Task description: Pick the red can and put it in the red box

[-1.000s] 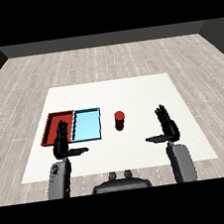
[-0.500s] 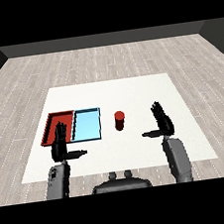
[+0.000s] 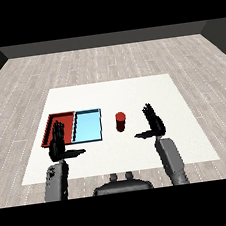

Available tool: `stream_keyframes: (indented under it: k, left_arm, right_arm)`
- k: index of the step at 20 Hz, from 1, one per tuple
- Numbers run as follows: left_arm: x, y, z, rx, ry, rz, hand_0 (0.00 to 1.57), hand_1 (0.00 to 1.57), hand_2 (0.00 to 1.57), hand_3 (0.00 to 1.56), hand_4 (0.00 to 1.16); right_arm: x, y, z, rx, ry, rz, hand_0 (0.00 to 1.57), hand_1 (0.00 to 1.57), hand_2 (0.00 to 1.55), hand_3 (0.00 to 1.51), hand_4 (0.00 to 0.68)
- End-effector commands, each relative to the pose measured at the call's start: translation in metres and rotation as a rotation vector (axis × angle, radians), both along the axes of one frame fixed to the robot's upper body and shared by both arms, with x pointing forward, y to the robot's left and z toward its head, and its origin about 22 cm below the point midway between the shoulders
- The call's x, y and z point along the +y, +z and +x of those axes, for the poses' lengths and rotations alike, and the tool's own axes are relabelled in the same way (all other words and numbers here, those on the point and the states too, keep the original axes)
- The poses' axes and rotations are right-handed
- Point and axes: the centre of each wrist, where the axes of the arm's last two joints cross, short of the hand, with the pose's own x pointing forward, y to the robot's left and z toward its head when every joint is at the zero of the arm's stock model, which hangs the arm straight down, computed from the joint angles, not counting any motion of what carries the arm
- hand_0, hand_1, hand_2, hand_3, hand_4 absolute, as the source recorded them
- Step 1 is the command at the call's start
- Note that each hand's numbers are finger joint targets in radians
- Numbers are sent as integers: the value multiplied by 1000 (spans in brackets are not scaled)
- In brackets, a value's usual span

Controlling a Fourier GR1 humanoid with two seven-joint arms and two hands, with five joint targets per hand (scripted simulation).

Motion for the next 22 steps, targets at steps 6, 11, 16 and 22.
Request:
stream_keyframes:
  k: [6,11,16,22]
  left_arm:
    - [-15,-19,-4,-15,-10,-23,0,0,0,0,0]
    - [-5,-18,3,-18,-14,-30,0,0,0,0,0]
    - [-14,-7,-17,-17,-7,-40,0,0,0,0,0]
    - [1,-9,-2,2,-1,-48,0,0,0,0,0]
  right_arm:
    - [12,-18,13,41,43,48,0,0,0,0,0]
    - [38,-43,28,54,38,8,0,0,0,0,0]
    - [55,-39,36,53,21,11,0,0,0,0,0]
    - [60,-52,15,80,33,44,0,0,0,0,0]
